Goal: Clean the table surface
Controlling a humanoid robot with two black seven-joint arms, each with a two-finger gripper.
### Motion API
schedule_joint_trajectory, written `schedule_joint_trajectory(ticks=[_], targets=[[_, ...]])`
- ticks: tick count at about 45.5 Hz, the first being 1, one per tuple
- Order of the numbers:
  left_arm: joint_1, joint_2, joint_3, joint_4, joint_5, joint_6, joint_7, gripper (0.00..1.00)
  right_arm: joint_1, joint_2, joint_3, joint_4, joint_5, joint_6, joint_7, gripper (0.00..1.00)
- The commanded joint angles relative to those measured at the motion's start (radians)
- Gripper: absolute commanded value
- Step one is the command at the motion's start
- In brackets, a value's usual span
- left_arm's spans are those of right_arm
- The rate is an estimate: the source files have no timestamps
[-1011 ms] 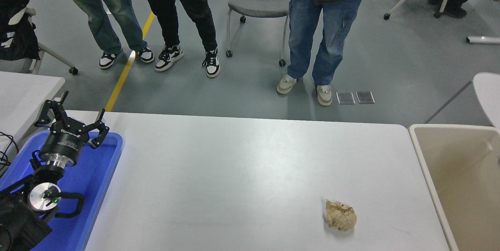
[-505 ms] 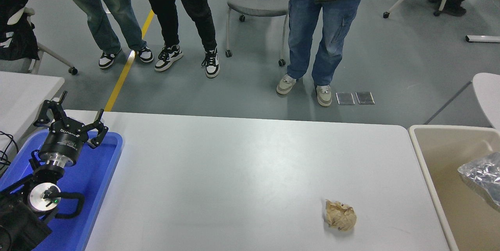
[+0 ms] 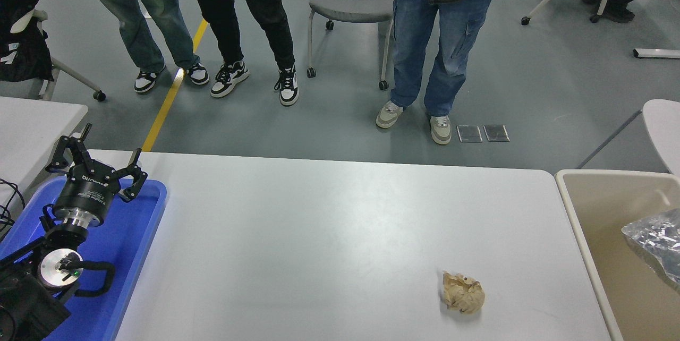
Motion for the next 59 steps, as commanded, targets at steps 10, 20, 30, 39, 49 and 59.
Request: schedule_joint_trajectory(ticks=[10, 20, 30, 39, 49, 59], targets=[[0.0, 0.0, 0.0, 0.0, -0.001, 0.0, 0.0, 1.0, 0.002, -0.004, 0.001, -0.032, 0.003, 0.006, -0.003, 0.98], [0.001, 0.0, 0.0, 0.0, -0.001, 0.0, 0.0, 1.0, 0.009, -0.007, 0.001, -0.032, 0.01, 0.009, -0.003, 0.98], [0.001, 0.0, 0.0, 0.0, 0.001, 0.0, 0.0, 1.0, 0.029, -0.035, 0.061, -0.021, 0.015, 0.026, -0.003, 0.97], [0.001, 0.0, 0.0, 0.0, -0.001, 0.0, 0.0, 1.0, 0.052, -0.127, 0.62, 0.063, 0.021, 0.147, 0.007, 0.98], [0.001, 0.0, 0.0, 0.0, -0.001, 0.0, 0.0, 1.0, 0.023, -0.232, 1.003, 0.339, 0.021, 0.155, 0.007, 0.98], [0.001, 0.0, 0.0, 0.0, -0.001, 0.0, 0.0, 1.0, -0.047, -0.251, 1.219, 0.542, 0.021, 0.25, 0.014, 0.98]])
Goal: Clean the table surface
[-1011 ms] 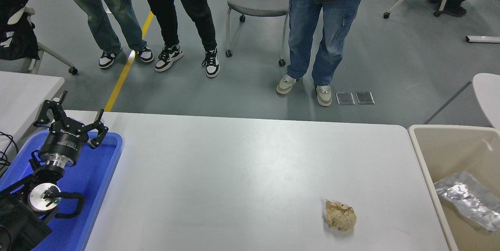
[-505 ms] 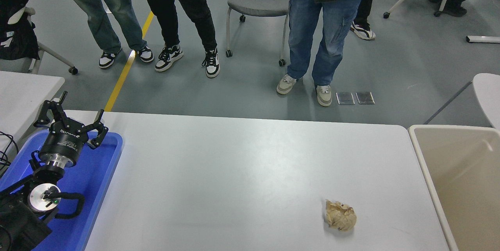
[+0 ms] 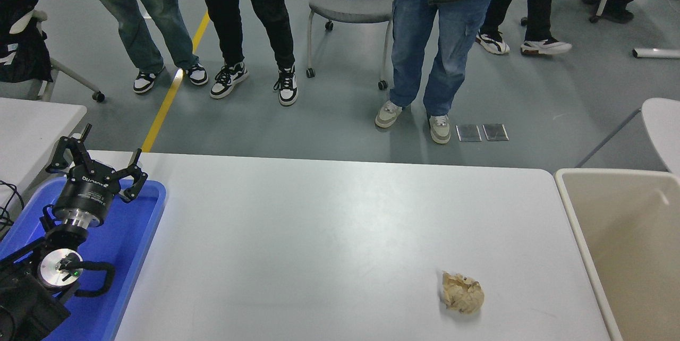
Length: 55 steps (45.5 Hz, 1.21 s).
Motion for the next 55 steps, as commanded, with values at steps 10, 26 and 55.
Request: schedule_joint_trajectory(ticks=[10, 26, 55], targets=[[0.0, 0.0, 0.0, 0.0, 0.0, 0.0, 0.0, 1.0, -0.128, 0.054, 0.437, 0.305, -0.019, 0.205, 0.181, 0.98], [0.0, 0.0, 0.0, 0.0, 0.0, 0.0, 0.0, 1.0, -0.121, 0.253, 0.277, 0.329, -0.041, 0.211, 0.44, 0.99], [-0.002, 0.0, 0.0, 0.0, 0.002, 0.0, 0.002, 1.0, -0.076, 0.299, 0.138, 0.467, -0.144, -0.021, 0.459, 0.99]])
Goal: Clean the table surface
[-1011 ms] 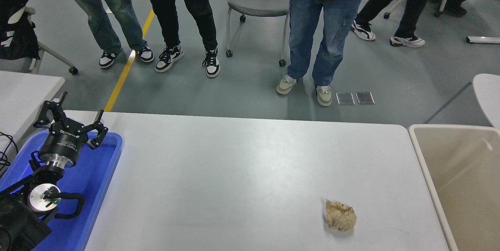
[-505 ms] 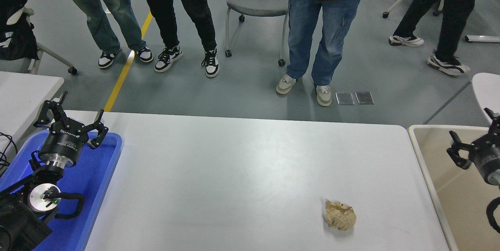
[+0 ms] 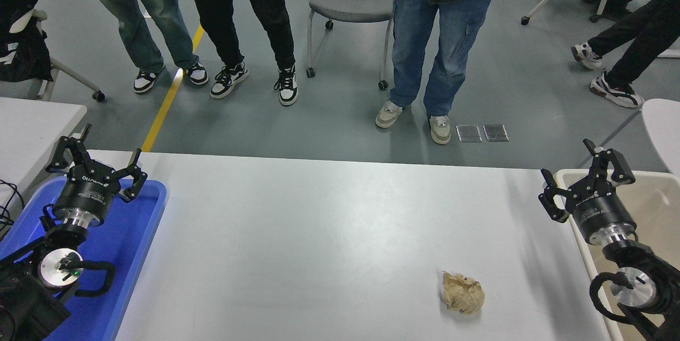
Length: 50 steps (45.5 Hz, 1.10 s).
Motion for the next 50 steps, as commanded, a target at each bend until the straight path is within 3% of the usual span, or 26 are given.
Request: schedule_joint_trajectory(ticks=[1, 15, 22, 31, 42, 50], targets=[[0.0, 0.0, 0.0, 0.0, 0.0, 0.0, 0.0, 1.0, 0.027, 0.018, -0.029, -0.013, -0.019, -0.051, 0.018, 0.99], [0.0, 0.0, 0.0, 0.0, 0.0, 0.0, 0.0, 1.0, 0.03, 0.008, -0.05, 0.014, 0.026, -0.055, -0.005, 0.99], [-0.002, 0.0, 0.0, 0.0, 0.0, 0.0, 0.0, 1.0, 0.029, -0.061, -0.055, 0.076, 0.021, -0.043, -0.131, 0.99], [-0.002, 0.0, 0.0, 0.0, 0.0, 0.0, 0.0, 1.0, 0.03, -0.22, -0.055, 0.335, -0.005, -0.055, -0.255, 0.99], [-0.002, 0.0, 0.0, 0.0, 0.0, 0.0, 0.0, 1.0, 0.033, -0.384, -0.171, 0.603, -0.241, -0.13, -0.391, 0.99], [-0.002, 0.0, 0.0, 0.0, 0.0, 0.0, 0.0, 1.0, 0.061, -0.406, -0.193, 0.697, -0.379, -0.124, -0.594, 0.98]])
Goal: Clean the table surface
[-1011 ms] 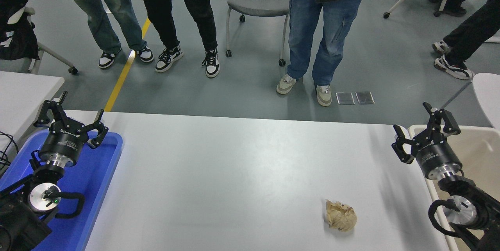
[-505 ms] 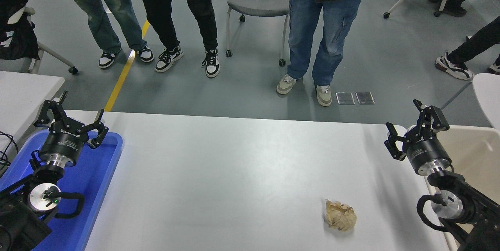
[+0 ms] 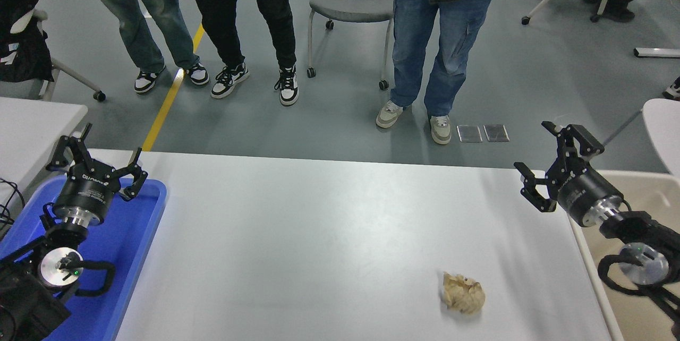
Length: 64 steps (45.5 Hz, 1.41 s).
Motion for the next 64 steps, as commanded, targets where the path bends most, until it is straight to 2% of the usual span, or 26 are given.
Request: schedule_joint_trajectory(ticks=[1, 8, 11, 14, 23, 29, 43, 50, 57, 64], targets=[[0.0, 0.0, 0.0, 0.0, 0.0, 0.0, 0.0, 1.0, 0.023, -0.084, -0.051, 0.195, -0.203, -0.016, -0.224, 0.97], [0.0, 0.0, 0.0, 0.0, 0.0, 0.0, 0.0, 1.0, 0.13, -0.125, -0.185, 0.24, -0.383, 0.022, -0.336, 0.98], [0.0, 0.0, 0.0, 0.0, 0.0, 0.0, 0.0, 1.0, 0.207, -0.139, -0.288, 0.247, -0.429, 0.044, -0.35, 0.99], [0.0, 0.0, 0.0, 0.0, 0.0, 0.0, 0.0, 1.0, 0.278, -0.151, -0.38, 0.264, -0.466, 0.064, -0.349, 0.98], [0.0, 0.0, 0.0, 0.0, 0.0, -0.002, 0.0, 1.0, 0.525, -0.079, -0.721, 0.295, -0.76, 0.059, -0.318, 0.98], [0.0, 0.0, 0.0, 0.0, 0.0, -0.002, 0.0, 1.0, 0.644, -0.038, -0.897, 0.287, -0.808, 0.053, -0.295, 0.98], [0.0, 0.0, 0.0, -0.001, 0.0, -0.002, 0.0, 1.0, 0.778, 0.083, -1.146, 0.281, -0.874, 0.065, -0.27, 0.98], [0.0, 0.0, 0.002, 0.0, 0.0, -0.002, 0.0, 1.0, 0.775, 0.166, -1.169, 0.22, -0.889, 0.065, -0.27, 0.98], [0.0, 0.0, 0.002, 0.0, 0.0, -0.002, 0.0, 1.0, 0.77, 0.22, -1.221, 0.211, -1.041, 0.055, -0.272, 0.97], [0.0, 0.0, 0.0, 0.0, 0.0, -0.002, 0.0, 1.0, 0.749, 0.251, -1.239, 0.149, -1.095, 0.048, -0.27, 0.97]])
